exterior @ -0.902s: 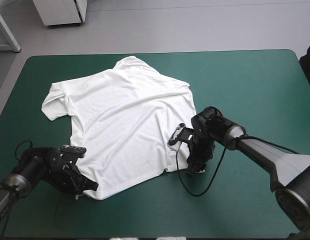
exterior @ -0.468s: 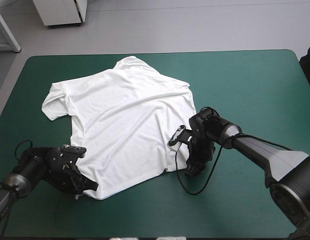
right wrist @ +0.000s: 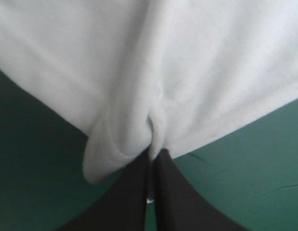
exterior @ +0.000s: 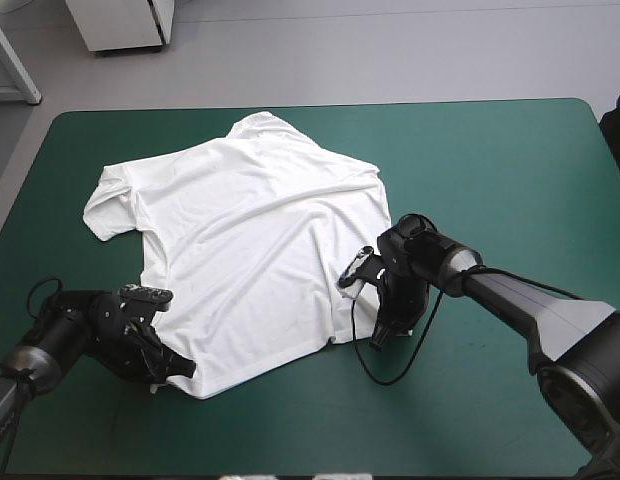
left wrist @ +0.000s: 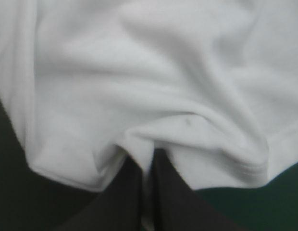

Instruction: Fold the cloth

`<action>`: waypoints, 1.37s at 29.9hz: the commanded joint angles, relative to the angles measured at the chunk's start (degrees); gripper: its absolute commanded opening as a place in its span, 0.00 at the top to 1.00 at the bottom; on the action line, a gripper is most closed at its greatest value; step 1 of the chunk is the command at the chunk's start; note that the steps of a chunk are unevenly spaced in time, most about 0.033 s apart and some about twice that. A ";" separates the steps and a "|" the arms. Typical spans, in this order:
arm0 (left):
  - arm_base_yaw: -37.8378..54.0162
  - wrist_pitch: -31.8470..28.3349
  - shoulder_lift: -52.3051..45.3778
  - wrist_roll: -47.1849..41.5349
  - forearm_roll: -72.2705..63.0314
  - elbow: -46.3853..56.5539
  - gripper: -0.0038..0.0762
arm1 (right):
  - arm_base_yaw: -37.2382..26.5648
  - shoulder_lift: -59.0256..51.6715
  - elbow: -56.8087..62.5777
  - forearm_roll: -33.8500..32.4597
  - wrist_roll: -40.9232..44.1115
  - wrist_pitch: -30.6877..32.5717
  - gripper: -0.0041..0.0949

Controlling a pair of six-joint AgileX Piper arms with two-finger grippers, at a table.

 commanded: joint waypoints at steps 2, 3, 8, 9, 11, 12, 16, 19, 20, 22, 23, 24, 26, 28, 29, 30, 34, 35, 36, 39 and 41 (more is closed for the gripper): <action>-0.17 3.53 -3.85 0.14 -0.94 -6.91 0.96 | -0.20 -4.61 -2.43 -4.12 2.11 4.55 0.97; -0.17 4.93 -4.65 0.03 -1.04 -8.61 0.96 | -0.20 -6.12 -3.35 -5.29 2.66 5.10 0.97; -0.17 10.83 -8.59 -0.59 -1.41 -17.88 0.96 | -0.20 -14.95 -7.76 -12.41 7.07 7.50 0.97; -0.17 12.03 -9.39 -0.59 -1.41 -20.20 0.96 | -0.20 -17.16 -8.63 -13.93 7.78 7.50 0.97; -0.17 14.17 -10.56 -0.11 -1.41 -25.00 0.96 | -0.20 -21.09 -10.44 -16.19 9.15 7.50 0.98; -0.17 15.24 -11.00 0.00 -1.41 -28.02 0.96 | -0.20 -23.23 -11.39 -16.82 9.41 7.50 0.98; -0.17 16.52 -11.56 0.00 -4.06 -40.56 0.96 | -0.20 -30.82 -18.54 -20.61 11.89 7.50 0.98; -0.27 15.64 -11.11 1.21 -7.16 -50.22 0.96 | -0.20 -34.25 -26.52 -23.00 13.33 7.50 0.98; -0.27 15.29 -10.88 1.60 -8.00 -53.69 0.96 | -0.20 -34.87 -28.92 -23.41 13.72 7.50 0.98; -0.27 14.28 -9.85 2.04 -9.72 -60.54 0.96 | -0.20 -35.57 -35.26 -23.52 13.83 7.50 0.98; -0.27 13.61 -9.33 2.16 -10.35 -63.19 0.96 | -0.20 -35.69 -37.87 -23.63 13.83 7.50 0.98; -0.27 13.03 -8.63 2.33 -10.90 -66.42 0.96 | -0.20 -35.69 -41.17 -23.74 13.96 7.50 0.98; -0.27 12.00 -7.27 3.26 -11.71 -72.09 0.96 | -0.20 -35.35 -47.34 -24.27 14.05 7.50 0.98; -0.27 11.07 -5.83 3.43 -11.71 -78.25 0.96 | -0.20 -34.68 -52.60 -25.54 14.05 6.74 0.98; -0.27 10.48 -5.07 3.65 -11.71 -81.21 0.96 | -0.20 -34.54 -54.91 -26.47 14.05 6.18 0.98; -0.27 9.71 -4.37 4.30 -11.71 -84.13 0.96 | -0.20 -34.18 -56.63 -27.01 14.05 5.73 0.98; -0.27 4.98 -2.27 5.86 -11.71 -94.14 0.96 | -0.20 -33.78 -63.01 -27.95 14.23 1.23 0.98; -0.27 3.56 -1.79 6.80 -11.71 -96.43 0.96 | -0.20 -33.78 -64.46 -27.95 14.23 -0.26 0.98; -0.27 1.93 -1.49 7.31 -11.71 -98.56 0.96 | -0.20 -33.66 -65.75 -27.95 14.23 -1.59 0.98; -0.27 -3.23 -0.95 8.17 -11.60 -103.30 0.96 | -0.20 -33.66 -68.53 -27.02 14.23 -8.10 0.98; -0.27 -6.77 -0.86 8.33 -11.39 -105.47 0.96 | -0.20 -33.66 -70.20 -25.88 14.23 -12.00 0.98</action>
